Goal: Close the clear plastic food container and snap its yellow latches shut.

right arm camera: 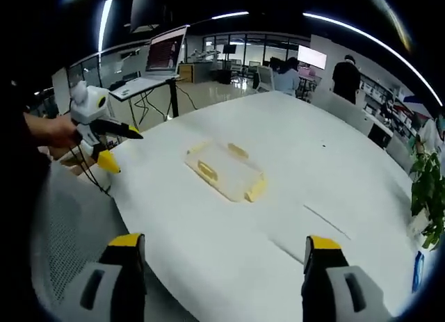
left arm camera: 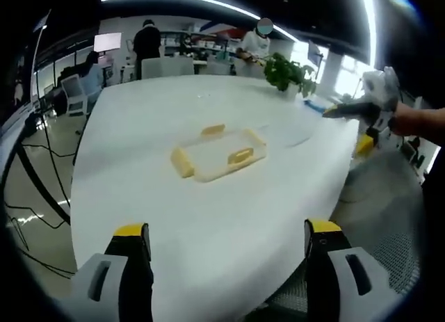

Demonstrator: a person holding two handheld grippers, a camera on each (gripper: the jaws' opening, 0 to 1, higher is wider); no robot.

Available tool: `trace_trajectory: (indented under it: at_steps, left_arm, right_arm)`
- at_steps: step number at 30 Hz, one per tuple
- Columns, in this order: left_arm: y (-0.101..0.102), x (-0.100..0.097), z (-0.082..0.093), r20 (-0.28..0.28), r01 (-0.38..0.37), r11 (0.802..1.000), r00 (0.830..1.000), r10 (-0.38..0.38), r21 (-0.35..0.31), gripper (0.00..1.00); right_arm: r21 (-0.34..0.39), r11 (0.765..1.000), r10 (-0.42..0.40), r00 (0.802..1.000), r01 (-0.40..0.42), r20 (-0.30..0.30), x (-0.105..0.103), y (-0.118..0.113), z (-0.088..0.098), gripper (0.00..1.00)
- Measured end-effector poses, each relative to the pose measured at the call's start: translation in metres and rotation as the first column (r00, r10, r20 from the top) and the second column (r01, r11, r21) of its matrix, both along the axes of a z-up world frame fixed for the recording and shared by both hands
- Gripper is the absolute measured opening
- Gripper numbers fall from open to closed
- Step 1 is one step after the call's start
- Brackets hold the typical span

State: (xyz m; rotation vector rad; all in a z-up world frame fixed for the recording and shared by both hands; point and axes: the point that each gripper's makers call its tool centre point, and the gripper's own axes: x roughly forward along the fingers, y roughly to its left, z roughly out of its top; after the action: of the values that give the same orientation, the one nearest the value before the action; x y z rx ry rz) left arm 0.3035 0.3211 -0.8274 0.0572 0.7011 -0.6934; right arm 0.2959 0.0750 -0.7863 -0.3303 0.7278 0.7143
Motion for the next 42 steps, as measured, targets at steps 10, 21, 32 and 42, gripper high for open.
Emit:
trace_trajectory:
  at_steps: [10, 21, 32, 42]
  left_arm:
    - [-0.006, 0.016, 0.005, 0.021, 0.037, 0.998, 0.999, -0.038, 0.049, 0.9]
    - [-0.026, 0.03, 0.011, 0.048, 0.14, 0.986, 0.988, -0.146, 0.095, 0.91]
    - [-0.034, 0.037, 0.007, 0.034, 0.229, 0.961, 0.971, -0.237, 0.155, 0.85]
    - [-0.03, 0.039, -0.006, 0.01, 0.276, 0.938, 0.959, -0.284, 0.209, 0.8]
  right_arm:
    - [-0.01, 0.997, 0.08, 0.997, -0.08, 0.017, 0.028, 0.007, -0.003, 0.95]
    - [-0.023, 0.984, 0.177, 0.984, -0.177, 0.017, 0.035, 0.01, -0.013, 0.9]
    - [-0.089, 0.967, 0.239, 0.971, -0.237, 0.015, 0.043, 0.0, -0.023, 0.83]
    - [-0.07, 0.961, 0.267, 0.964, -0.266, 0.009, 0.044, 0.003, -0.023, 0.8]
